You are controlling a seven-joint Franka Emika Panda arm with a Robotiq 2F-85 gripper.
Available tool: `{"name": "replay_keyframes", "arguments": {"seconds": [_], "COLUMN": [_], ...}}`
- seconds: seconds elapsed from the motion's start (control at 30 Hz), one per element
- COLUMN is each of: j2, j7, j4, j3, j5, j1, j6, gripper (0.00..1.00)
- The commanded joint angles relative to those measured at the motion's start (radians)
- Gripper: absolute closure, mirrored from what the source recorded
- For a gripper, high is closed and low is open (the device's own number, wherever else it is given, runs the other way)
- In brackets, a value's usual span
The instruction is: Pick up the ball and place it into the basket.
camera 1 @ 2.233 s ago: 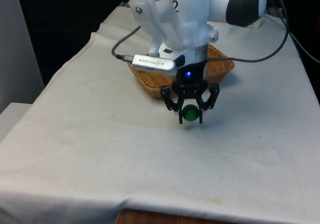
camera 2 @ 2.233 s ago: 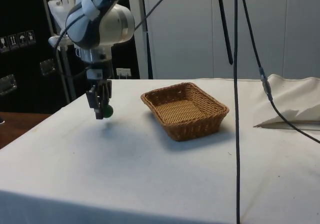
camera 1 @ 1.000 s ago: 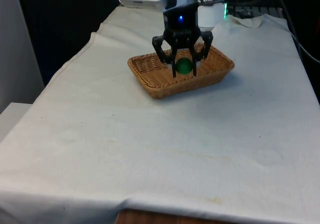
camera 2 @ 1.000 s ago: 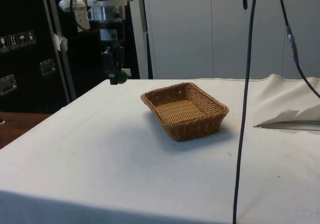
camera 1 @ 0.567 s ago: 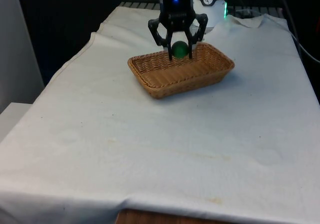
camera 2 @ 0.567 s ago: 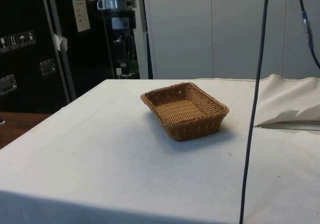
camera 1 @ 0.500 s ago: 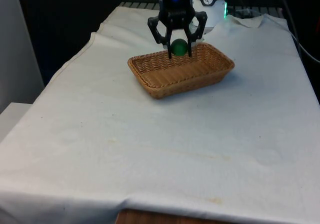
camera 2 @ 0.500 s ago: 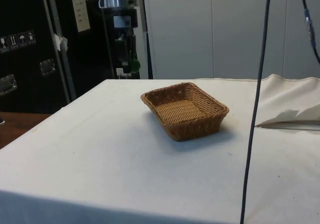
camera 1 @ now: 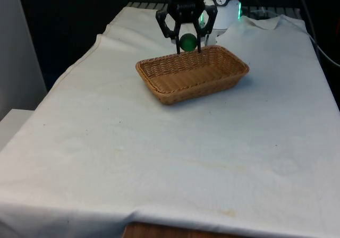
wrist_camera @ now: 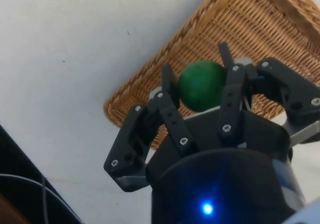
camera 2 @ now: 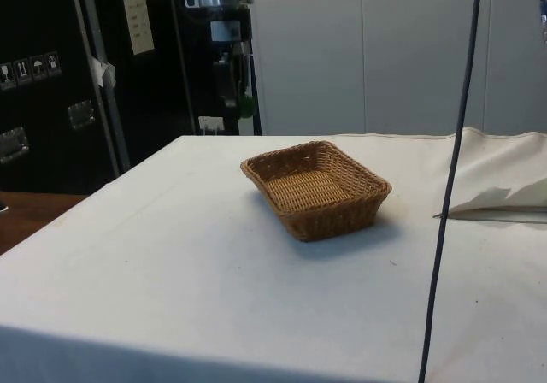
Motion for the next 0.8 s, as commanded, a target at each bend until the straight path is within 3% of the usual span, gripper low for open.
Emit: {"name": "replay_keyframes", "arguments": {"seconds": [0.0, 0.07, 0.1, 0.13, 0.37, 0.4, 0.43, 0.6, 0.63, 0.67, 0.77], "j2": [-0.012, -0.019, -0.01, -0.023, -0.058, -0.05, -0.068, -0.092, -0.084, -0.097, -0.116], "j7": [0.021, 0.028, 0.011, 0.033, 0.059, 0.045, 0.06, 0.054, 0.046, 0.053, 0.048], "j4": [-0.018, -0.028, -0.015, -0.034, -0.084, -0.073, -0.098, -0.146, -0.132, -0.158, -0.202], "j3": [-0.008, -0.008, 0.0, -0.008, -0.006, 0.0, -0.006, -0.004, 0.0, -0.003, -0.001], "j5": [-0.021, -0.027, -0.008, -0.031, -0.056, -0.041, -0.059, -0.055, -0.043, -0.054, -0.051], "j1": [0.009, 0.009, 0.001, 0.009, 0.01, 0.003, 0.01, 0.009, 0.003, 0.009, 0.008], "j6": [0.02, 0.025, 0.007, 0.028, 0.061, 0.043, 0.07, 0.104, 0.083, 0.114, 0.15], "gripper": [1.0, 1.0, 1.0, 1.0, 1.0, 1.0, 1.0, 1.0, 1.0, 1.0, 1.0]}}
